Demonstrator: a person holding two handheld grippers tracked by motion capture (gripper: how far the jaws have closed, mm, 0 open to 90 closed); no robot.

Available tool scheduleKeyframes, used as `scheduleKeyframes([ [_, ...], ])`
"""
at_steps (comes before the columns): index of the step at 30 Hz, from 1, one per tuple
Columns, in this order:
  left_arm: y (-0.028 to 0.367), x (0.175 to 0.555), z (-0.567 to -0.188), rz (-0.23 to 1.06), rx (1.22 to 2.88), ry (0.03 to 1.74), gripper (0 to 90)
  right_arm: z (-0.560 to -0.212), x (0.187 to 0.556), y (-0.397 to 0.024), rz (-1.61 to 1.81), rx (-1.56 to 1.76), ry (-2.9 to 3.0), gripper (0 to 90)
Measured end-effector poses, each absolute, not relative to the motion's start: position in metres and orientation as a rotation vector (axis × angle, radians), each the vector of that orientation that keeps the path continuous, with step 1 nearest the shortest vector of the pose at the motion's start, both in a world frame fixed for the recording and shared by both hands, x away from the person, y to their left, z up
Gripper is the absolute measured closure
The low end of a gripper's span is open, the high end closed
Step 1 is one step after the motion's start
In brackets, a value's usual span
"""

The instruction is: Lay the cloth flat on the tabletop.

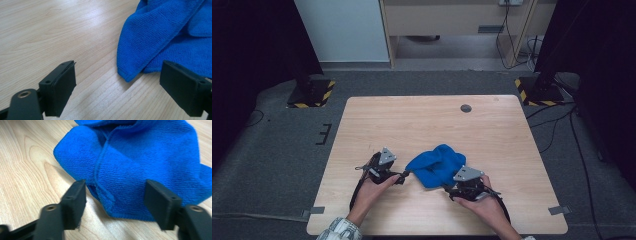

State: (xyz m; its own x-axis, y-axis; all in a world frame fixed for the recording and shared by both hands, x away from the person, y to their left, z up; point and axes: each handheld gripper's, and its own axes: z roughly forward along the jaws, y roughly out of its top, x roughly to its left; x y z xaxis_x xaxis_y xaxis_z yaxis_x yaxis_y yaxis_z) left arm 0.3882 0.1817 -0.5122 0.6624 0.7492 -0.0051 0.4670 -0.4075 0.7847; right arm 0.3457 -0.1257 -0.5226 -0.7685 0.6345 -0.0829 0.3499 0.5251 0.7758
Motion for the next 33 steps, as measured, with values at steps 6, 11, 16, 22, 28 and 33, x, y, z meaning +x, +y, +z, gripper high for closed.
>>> scheduleKeyframes([
  [6, 0.179, 0.387, -0.513, 0.435, 2.089, 0.914, 15.6, -0.525, 0.346, -0.123, 1.084, 0.819, 2.443, 73.7],
  [11, 0.175, 0.386, -0.513, 0.440, 2.105, 0.893, 17.6, -0.519, 0.348, -0.128, 1.137, 0.833, 2.447, 87.0],
  [16, 0.172, 0.386, -0.516, 0.450, 2.123, 0.885, 18.7, -0.505, 0.350, -0.139, 1.233, 0.857, 2.400, 86.6],
  [22, 0.167, 0.385, -0.521, 0.413, 2.148, 0.877, 21.0, -0.497, 0.355, -0.151, 1.278, 0.902, 2.361, 85.7],
  [28, 0.164, 0.385, -0.522, 0.447, 2.166, 0.864, 25.4, -0.491, 0.358, -0.160, 1.291, 0.926, 2.316, 87.3],
  [33, 0.164, 0.386, -0.523, 0.462, 2.171, 0.874, 32.8, -0.487, 0.365, -0.168, 1.303, 0.955, 2.275, 87.4],
])
